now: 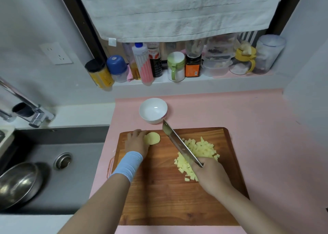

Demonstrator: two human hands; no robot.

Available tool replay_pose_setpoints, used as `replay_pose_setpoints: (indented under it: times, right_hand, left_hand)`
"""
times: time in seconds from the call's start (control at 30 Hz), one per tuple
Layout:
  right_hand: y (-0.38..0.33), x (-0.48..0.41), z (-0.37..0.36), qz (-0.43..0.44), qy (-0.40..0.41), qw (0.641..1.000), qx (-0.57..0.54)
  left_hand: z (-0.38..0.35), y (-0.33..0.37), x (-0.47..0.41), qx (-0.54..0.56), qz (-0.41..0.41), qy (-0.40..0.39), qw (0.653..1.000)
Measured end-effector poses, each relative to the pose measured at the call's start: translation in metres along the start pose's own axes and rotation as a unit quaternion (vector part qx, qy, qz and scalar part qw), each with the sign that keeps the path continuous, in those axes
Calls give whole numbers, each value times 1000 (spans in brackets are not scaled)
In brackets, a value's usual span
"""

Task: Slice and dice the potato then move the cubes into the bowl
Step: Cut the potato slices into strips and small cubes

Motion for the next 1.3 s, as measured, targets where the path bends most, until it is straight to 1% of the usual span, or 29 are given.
replay_pose_setpoints:
  times: [0.07,0.1,0.17,0.2,0.23,0.3,0.37,0.4,0.5,0.57,0.7,0.77,0.83,1.0,1.17,1.3]
  right_hand:
    - [-6,1,-8,-3,3,1000,5]
    - [-9,2,-12,-4,6,1000,6]
    - [-16,4,-19,-3,16,1000,10]
    - [-20,6,-23,-4,20,1000,12]
    - [-23,7,-28,-6,24,1000,13]
    - [-28,11,-36,-9,32,999,13]
    - [-33,17,-45,-12,35,999,9]
    - [-37,20,-49,-14,37,999,13]
    - [-45,29,-58,-21,49,998,35]
    - [-48,34,-65,-25,55,997,49]
    - [-48,41,-77,-37,67,996,44]
    - [-45,44,-81,-40,72,995,53]
    - [-42,46,-84,-42,72,995,61]
    - [-35,54,-84,-37,65,995,72]
    - [-27,52,-79,-20,39,992,121]
    - [-28,48,-71,17,26,986,162]
  left_hand:
    - [-8,-3,-8,-35,-35,-41,998]
    - [-9,-3,-11,-44,-51,-41,997]
    - [-3,-2,-11,-35,-80,-9,996]
    - [0,-3,-8,-4,-91,4,996]
    - [2,-5,-5,50,-101,17,993]
    - [2,-7,8,174,-127,26,976]
    - [1,-5,24,223,-181,35,957]
    - [-3,-5,30,227,-204,31,952]
    - [-20,-1,48,182,-294,11,938]
    - [-31,2,63,160,-322,-19,933]
    - [-47,-4,80,134,-345,-65,927]
    - [-49,-6,83,124,-358,-73,922]
    - [-48,-7,86,129,-368,-60,919]
    - [-47,-8,99,148,-349,-2,926]
    - [-47,-9,117,181,-316,77,928]
    - [-46,10,138,169,-351,117,914]
Point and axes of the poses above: each hand's wrist, its own x-axis away from the middle knuckle, its own z-axis out of the back of the hand, y = z × x, the point moved 9 cm from there along -x, towards the middle knuckle, and after that the axes turned 3 degrees about -z, right-handed, at the moved point
